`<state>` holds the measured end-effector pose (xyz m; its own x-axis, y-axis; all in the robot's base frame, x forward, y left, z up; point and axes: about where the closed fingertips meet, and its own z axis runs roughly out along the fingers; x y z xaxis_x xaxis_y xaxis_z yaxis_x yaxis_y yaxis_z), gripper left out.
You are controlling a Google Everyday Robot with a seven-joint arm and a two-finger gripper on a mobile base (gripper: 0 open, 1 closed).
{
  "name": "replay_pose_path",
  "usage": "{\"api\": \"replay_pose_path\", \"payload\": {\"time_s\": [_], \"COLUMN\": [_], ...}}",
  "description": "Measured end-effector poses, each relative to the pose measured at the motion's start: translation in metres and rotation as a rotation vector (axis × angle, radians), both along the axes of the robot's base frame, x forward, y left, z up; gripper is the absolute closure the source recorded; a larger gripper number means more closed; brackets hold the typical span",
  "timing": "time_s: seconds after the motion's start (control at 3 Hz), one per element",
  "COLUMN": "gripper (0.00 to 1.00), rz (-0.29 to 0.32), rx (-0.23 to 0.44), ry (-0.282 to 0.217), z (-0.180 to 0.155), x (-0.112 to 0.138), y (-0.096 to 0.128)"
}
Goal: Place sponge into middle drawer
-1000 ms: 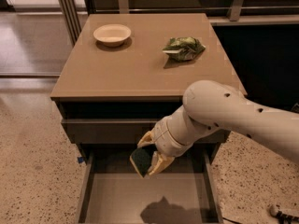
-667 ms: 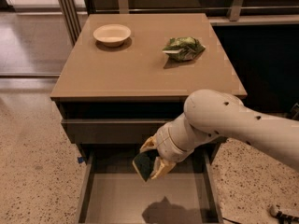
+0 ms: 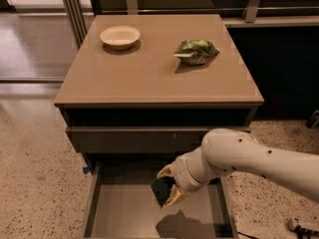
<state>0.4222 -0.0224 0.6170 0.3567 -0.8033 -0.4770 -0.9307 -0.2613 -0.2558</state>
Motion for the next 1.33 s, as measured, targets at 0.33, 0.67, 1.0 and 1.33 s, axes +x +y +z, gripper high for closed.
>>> {"api": "replay_pose_path", "payload": {"time_s": [0.33,0.67,1.0,1.33], "gripper": [1.0,1.0,1.0,1.0], "rz": [-0.027,-0.046,-0.054,-0.053], "rx": [0.021,0.055,0.089,0.089], "ry": [0.006,0.026,0.064,0.064], "z": [-0.041,-0.077,-0.118,-0.118], "x": [-0.001,0.002,0.004,0.004], "y": [-0.002,-0.003,-0.001,-0.001]}}
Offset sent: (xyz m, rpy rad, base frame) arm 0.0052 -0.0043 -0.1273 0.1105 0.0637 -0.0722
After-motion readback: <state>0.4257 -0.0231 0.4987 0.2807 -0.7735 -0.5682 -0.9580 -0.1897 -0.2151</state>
